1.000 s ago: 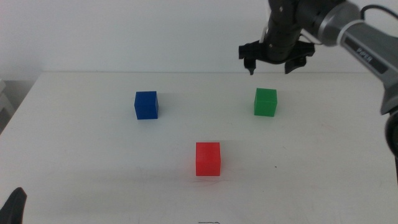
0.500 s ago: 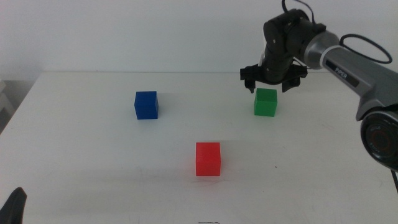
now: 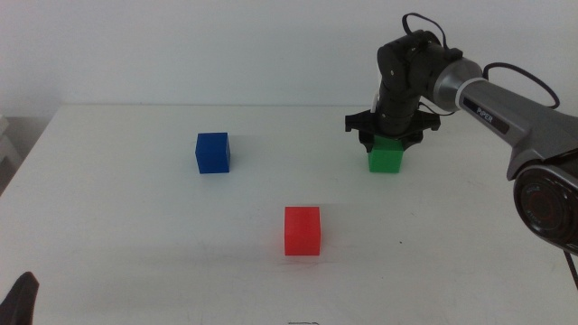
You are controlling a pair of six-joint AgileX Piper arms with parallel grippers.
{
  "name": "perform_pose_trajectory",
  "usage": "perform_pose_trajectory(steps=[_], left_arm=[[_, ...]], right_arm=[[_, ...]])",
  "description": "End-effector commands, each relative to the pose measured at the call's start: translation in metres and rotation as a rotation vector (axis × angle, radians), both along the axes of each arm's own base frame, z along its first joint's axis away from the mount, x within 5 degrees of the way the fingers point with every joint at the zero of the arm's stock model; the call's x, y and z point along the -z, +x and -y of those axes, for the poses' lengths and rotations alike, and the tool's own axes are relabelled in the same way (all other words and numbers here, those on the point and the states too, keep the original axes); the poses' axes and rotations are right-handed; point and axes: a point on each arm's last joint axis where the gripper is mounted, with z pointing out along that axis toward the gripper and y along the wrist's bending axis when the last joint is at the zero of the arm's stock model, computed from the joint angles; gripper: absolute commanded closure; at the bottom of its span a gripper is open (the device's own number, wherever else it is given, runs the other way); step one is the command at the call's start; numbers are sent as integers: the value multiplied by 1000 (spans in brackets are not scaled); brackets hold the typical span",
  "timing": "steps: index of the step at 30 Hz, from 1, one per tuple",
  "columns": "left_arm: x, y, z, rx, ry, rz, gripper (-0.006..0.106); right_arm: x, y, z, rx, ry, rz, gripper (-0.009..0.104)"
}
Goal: Stack red cubes first, then green, then blue cubes in a specific spot.
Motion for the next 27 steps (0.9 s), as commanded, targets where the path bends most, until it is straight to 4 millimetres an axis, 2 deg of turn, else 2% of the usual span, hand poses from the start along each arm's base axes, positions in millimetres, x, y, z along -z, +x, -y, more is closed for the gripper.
perform_pose_trajectory(steps=[1, 4, 7, 11, 14, 19, 27], left_arm=[[-9, -1, 0, 4, -15, 98, 13], [-9, -1, 0, 4, -15, 98, 13], [-9, -1, 0, 4, -15, 98, 13], [-9, -1, 0, 4, -15, 98, 13], [-9, -1, 0, 4, -15, 98, 13], [-9, -1, 0, 4, -15, 98, 13], [-9, -1, 0, 4, -15, 98, 13]], right_arm=[[-66, -10, 6, 2, 30, 101, 96], [-93, -27, -3, -21, 10, 103, 96], [-122, -53, -16, -77, -36, 165, 96], [-140, -95, -48, -148, -10, 181, 96], [-144, -121, -78, -196, 16, 157, 96], [-138, -147, -110, -178, 47, 117, 96], [-136, -162, -128, -135, 87, 103, 96]])
